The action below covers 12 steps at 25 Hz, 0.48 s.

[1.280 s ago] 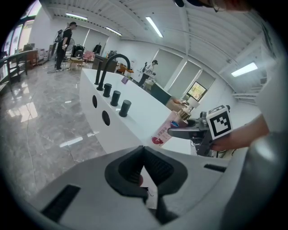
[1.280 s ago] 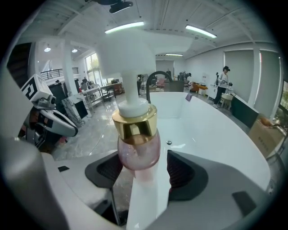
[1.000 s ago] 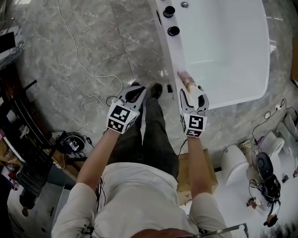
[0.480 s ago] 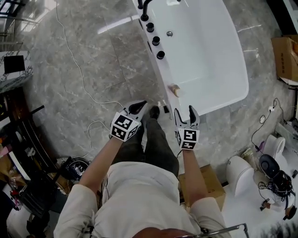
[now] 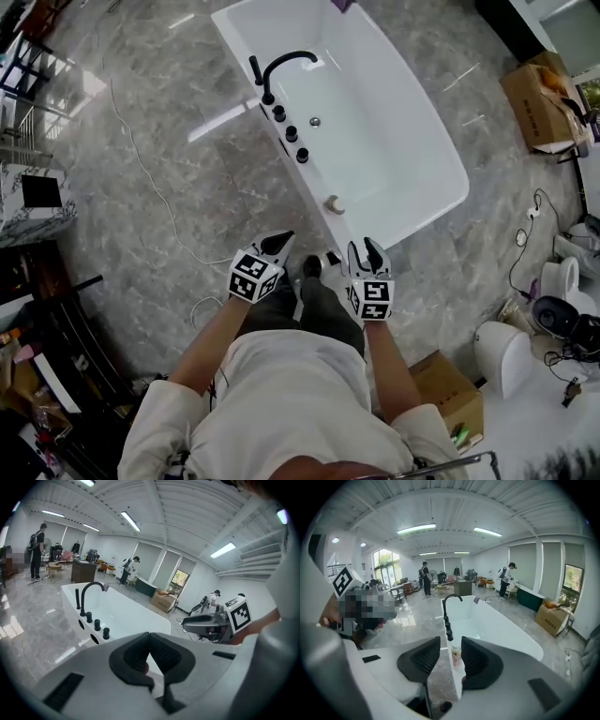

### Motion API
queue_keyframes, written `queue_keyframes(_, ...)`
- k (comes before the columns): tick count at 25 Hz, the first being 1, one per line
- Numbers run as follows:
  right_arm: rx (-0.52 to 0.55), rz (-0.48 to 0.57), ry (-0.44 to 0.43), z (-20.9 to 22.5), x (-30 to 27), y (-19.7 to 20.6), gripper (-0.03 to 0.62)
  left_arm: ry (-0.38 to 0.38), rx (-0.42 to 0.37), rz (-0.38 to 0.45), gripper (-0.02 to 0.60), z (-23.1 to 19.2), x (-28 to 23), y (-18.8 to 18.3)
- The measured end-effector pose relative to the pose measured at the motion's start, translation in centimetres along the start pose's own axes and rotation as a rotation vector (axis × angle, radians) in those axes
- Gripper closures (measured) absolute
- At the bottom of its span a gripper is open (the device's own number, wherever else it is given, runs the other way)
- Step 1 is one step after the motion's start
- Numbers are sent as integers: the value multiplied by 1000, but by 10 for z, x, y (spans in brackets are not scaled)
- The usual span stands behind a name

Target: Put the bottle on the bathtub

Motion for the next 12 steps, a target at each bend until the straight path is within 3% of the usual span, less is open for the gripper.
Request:
queue_keyframes(3, -61, 20, -10, -8, 25, -16, 468, 5, -48, 40, 574, 16, 22, -20)
queue_keyframes(12, -75, 131, -35, -39, 93, -69, 505, 0, -123, 154, 574, 43, 94, -58)
Point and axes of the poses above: the fingertips, and each gripper's own axes: x backward along the fingers, z to its right, y out of its underside, the point moved 4 cm from there along x, backward along the fingers, and after that the axes turned 5 degrees about -z, right-handed, at the moved point
